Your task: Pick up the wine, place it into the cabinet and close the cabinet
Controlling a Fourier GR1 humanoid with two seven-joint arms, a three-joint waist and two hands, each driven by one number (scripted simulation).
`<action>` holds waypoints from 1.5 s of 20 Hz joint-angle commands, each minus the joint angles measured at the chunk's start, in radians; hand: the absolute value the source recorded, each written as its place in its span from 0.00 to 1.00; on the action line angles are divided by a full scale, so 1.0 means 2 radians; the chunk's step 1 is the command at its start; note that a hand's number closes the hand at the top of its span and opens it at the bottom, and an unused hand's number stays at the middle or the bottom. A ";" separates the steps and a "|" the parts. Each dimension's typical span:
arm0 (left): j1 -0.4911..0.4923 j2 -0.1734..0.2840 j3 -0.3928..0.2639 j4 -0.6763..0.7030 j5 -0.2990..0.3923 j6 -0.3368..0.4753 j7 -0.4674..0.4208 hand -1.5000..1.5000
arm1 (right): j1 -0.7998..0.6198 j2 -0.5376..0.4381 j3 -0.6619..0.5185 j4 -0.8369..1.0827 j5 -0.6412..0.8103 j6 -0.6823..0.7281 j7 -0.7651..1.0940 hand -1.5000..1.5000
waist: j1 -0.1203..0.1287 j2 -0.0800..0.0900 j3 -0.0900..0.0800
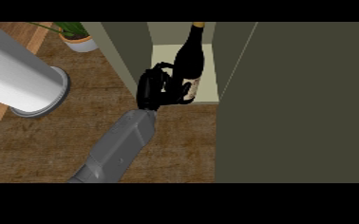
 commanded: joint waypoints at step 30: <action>-0.116 0.000 0.037 0.180 0.074 -0.010 -0.063 1.00 | -0.037 0.006 0.023 0.019 0.030 -0.014 0.003 0.00 | -0.007 0.005 0.000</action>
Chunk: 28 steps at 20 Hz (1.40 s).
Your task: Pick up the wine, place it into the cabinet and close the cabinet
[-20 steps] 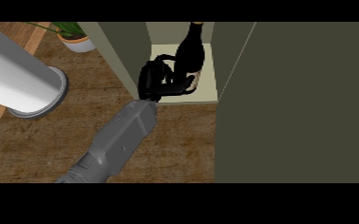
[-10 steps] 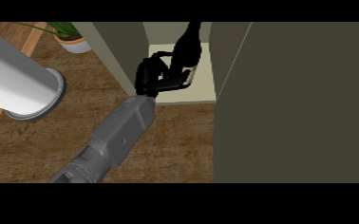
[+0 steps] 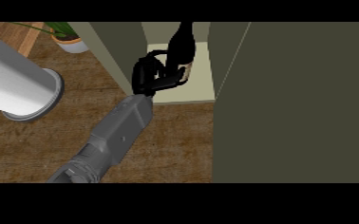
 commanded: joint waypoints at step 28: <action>0.180 0.084 -0.115 -0.402 -0.093 0.080 0.066 0.00 | 0.004 0.004 0.006 -0.025 0.019 -0.024 0.031 0.00 | 0.042 -0.015 0.003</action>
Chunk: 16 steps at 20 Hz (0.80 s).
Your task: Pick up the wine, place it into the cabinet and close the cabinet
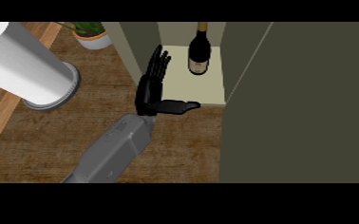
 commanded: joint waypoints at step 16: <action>0.243 0.155 -0.077 -0.542 -0.107 0.168 0.169 0.00 | -0.004 -0.020 0.045 -0.051 0.018 0.015 0.049 1.00 | -0.011 0.003 0.001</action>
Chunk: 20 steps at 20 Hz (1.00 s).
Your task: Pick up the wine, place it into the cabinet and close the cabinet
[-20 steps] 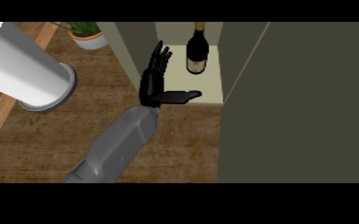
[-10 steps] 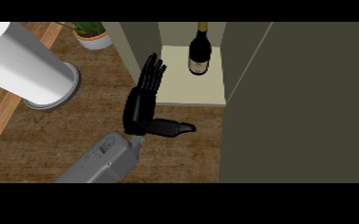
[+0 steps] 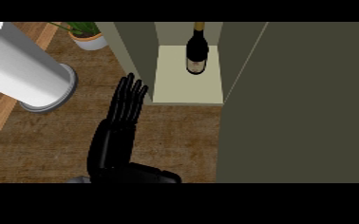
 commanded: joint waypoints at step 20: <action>0.332 0.186 0.205 -0.222 0.068 -0.114 -0.061 0.00 | 0.049 -0.018 0.224 -0.085 -0.020 0.064 0.121 1.00 | 0.007 0.000 -0.002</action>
